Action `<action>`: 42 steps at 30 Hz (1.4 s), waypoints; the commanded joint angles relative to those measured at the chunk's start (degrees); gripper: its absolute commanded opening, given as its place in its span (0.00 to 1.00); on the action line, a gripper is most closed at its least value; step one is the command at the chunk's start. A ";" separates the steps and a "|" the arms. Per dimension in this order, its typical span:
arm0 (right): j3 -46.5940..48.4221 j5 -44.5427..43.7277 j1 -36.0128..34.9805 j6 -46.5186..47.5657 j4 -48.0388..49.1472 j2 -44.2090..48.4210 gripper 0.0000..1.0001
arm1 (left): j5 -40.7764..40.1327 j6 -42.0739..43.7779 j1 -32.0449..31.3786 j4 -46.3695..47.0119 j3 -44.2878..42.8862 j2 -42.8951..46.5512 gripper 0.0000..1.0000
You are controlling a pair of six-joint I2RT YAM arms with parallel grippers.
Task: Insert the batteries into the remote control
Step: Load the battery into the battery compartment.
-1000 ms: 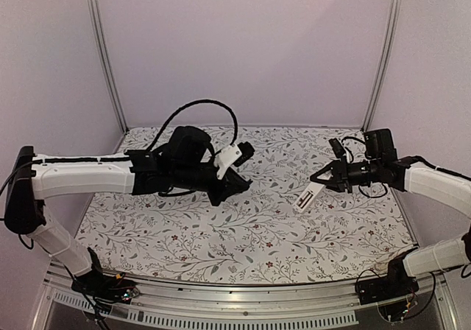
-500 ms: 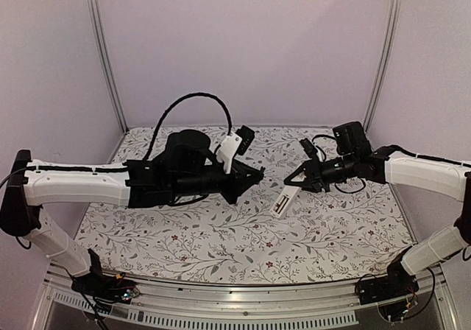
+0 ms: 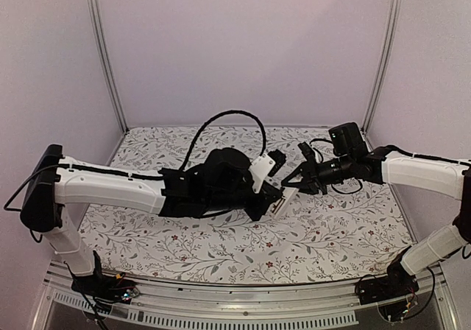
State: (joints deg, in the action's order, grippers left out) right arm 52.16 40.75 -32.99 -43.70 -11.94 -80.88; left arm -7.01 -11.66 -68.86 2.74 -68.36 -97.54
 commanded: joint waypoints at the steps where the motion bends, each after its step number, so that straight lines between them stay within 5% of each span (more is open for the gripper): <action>1: 1.36 -0.59 -0.46 -1.64 0.96 -0.01 0.00 | -2.37 1.61 -0.99 -1.53 -2.06 -1.69 0.00; 19: 1.34 -0.21 -0.43 -2.88 2.30 0.98 0.00 | -5.32 2.52 -1.27 -6.72 -3.45 -4.49 0.00; 42: 1.71 0.05 -0.41 -2.97 3.03 1.61 0.00 | -7.60 3.67 -1.80 -9.13 -3.27 -4.84 0.18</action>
State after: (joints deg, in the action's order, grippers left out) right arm 52.16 40.07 -33.10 -46.37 -10.59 -80.86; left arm -13.13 -9.13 -70.11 -2.57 -71.00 -101.19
